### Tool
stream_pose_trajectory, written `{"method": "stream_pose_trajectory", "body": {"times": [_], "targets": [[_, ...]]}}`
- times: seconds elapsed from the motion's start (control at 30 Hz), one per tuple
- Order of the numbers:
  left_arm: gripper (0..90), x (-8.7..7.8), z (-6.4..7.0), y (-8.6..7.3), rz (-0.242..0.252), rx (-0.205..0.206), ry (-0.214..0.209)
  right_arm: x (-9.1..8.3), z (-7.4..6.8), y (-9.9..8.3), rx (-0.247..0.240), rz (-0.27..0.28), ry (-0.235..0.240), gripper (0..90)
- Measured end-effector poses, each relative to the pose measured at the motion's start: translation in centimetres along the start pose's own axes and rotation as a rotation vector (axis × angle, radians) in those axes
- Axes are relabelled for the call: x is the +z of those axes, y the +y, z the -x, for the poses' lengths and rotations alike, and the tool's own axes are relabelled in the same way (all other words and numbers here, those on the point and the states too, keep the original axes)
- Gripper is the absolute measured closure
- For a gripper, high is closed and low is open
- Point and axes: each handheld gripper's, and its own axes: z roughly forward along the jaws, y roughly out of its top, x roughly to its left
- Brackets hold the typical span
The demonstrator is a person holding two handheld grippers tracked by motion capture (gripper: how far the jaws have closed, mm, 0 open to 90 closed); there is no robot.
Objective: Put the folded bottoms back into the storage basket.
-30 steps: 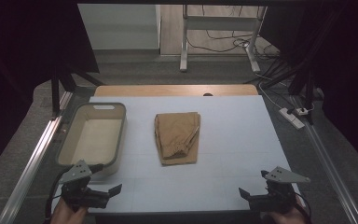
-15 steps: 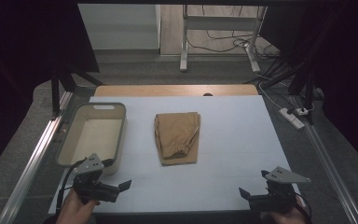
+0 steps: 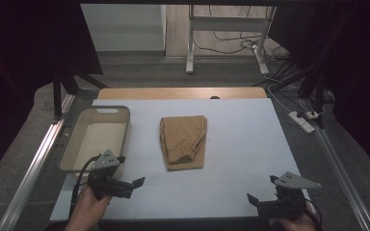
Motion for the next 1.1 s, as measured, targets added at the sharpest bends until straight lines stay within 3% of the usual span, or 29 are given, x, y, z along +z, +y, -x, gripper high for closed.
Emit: {"method": "stream_pose_trajectory", "body": {"times": [0.1,0.37,0.87,1.1], "targets": [[0.0,0.8,0.1,0.7,-0.035,-0.015,-0.008,0.0,0.0,0.0,-0.002,-0.002,0.000,0.7],[0.0,2.2,0.1,1.6,-0.049,-0.010,-0.002,0.0,-0.1,0.0,-0.007,-0.003,0.000,0.7],[0.0,6.2,-0.7,3.0,-0.091,0.042,0.053,0.1,-0.2,0.0,-0.020,-0.010,-0.003,0.7],[0.0,7.6,-1.6,3.6,-0.081,0.001,0.025,0.1,-0.2,0.0,-0.023,-0.011,-0.001,0.7]]}}
